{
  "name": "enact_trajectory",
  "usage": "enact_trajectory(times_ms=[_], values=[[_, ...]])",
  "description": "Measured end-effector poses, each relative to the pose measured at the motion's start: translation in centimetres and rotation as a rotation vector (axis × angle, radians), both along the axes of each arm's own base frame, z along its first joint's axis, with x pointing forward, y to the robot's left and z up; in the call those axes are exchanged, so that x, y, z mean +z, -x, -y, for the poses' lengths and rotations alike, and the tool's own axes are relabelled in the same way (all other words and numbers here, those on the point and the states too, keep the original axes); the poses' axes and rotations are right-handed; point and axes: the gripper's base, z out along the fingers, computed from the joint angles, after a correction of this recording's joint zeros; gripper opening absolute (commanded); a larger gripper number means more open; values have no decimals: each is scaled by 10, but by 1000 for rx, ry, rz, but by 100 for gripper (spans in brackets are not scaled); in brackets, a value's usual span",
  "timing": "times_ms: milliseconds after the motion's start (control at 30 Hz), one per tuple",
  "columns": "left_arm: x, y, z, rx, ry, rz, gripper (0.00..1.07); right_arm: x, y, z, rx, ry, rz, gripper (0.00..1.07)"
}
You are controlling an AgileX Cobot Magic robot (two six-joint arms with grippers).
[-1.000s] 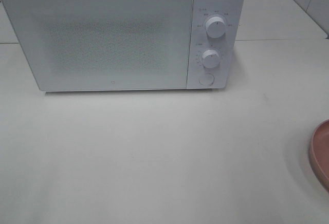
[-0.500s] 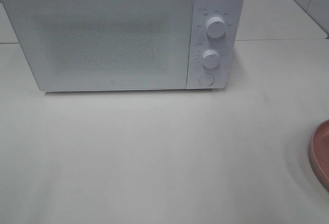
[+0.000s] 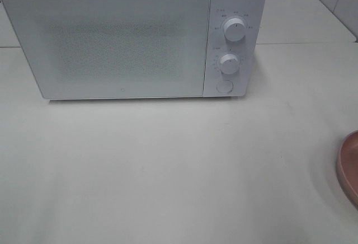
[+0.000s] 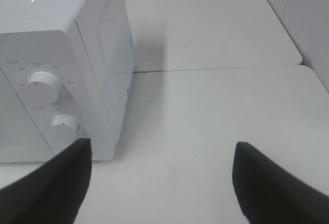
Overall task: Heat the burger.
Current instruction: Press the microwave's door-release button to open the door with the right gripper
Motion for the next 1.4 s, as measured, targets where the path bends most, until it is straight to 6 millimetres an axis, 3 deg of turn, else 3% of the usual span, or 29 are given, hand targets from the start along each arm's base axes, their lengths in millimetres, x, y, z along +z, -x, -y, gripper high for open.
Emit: enact_trajectory(times_ms=[233, 633, 867, 1400], values=[[0, 0, 0, 0, 0, 0, 98, -2, -14, -3, 46, 56, 94, 74], [0, 0, 0, 0, 0, 0, 98, -36, -20, -11, 138, 73, 187, 74], [0, 0, 0, 0, 0, 0, 98, -51, -21, -15, 161, 53, 174, 74], [0, 0, 0, 0, 0, 0, 98, -82, -30, -49, 250, 38, 123, 74]])
